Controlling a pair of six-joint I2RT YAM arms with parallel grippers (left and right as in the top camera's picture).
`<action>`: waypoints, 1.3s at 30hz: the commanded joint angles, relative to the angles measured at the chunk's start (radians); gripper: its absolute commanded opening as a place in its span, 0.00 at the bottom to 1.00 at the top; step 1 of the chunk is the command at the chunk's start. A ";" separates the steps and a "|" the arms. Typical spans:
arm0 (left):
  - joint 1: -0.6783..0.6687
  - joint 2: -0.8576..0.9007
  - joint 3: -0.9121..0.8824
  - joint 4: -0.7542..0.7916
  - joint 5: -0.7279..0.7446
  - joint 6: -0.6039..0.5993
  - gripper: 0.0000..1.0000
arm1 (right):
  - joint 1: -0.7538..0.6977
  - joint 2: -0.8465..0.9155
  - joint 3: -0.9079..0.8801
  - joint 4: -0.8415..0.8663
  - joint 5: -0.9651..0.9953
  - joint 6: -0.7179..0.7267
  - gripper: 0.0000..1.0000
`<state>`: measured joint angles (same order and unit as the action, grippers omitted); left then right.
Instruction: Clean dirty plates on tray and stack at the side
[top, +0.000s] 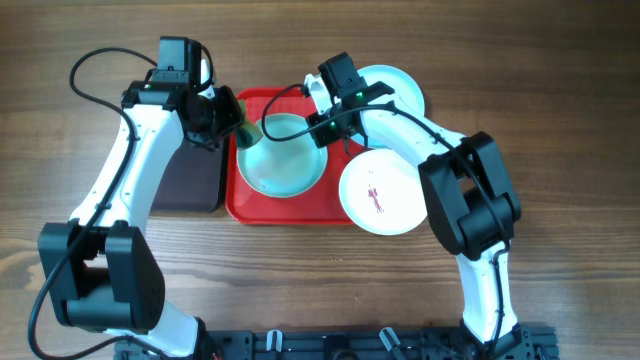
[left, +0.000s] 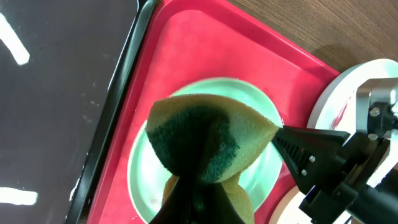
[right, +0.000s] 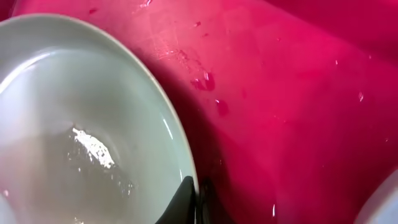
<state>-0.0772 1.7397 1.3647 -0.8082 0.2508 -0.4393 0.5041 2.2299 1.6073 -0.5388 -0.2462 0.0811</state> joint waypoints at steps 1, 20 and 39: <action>-0.010 0.008 0.007 0.003 -0.010 -0.014 0.04 | 0.002 0.022 0.019 -0.051 0.160 0.340 0.04; -0.202 0.017 -0.260 0.348 -0.385 -0.100 0.04 | 0.009 0.022 0.018 -0.162 0.206 0.572 0.04; -0.207 0.183 -0.366 0.709 -0.558 -0.089 0.04 | 0.009 0.022 0.000 -0.157 0.206 0.547 0.04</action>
<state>-0.2893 1.8671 1.0164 -0.1524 -0.2157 -0.5285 0.5137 2.2272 1.6413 -0.6758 -0.1101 0.6319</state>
